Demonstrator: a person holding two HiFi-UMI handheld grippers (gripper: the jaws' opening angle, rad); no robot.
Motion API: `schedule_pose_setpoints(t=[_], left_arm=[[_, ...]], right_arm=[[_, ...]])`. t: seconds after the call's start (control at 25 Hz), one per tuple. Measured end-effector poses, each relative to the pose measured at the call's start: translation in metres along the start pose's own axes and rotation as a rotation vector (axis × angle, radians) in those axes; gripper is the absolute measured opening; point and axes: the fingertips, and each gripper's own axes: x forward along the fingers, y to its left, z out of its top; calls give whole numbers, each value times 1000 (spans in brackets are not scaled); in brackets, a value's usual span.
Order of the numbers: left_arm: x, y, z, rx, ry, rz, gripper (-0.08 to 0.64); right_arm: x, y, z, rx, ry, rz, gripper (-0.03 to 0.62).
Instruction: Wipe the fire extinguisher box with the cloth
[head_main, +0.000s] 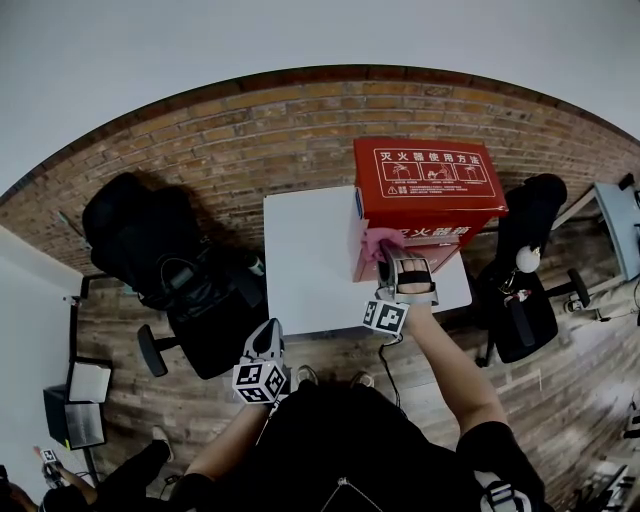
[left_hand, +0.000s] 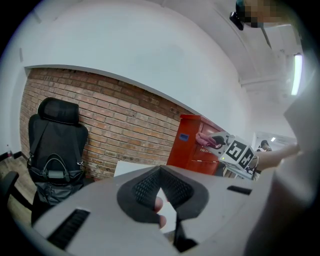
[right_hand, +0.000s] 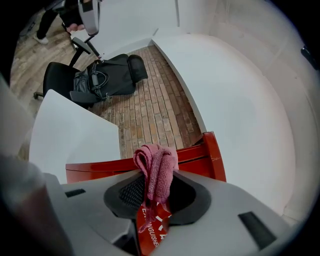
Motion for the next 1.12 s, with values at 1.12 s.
schedule_pose_setpoints(t=[1.12], left_arm=[[-6,3,-8,-12,13,13,18]], right_arm=[[4,46,-7,20,25,110,112]])
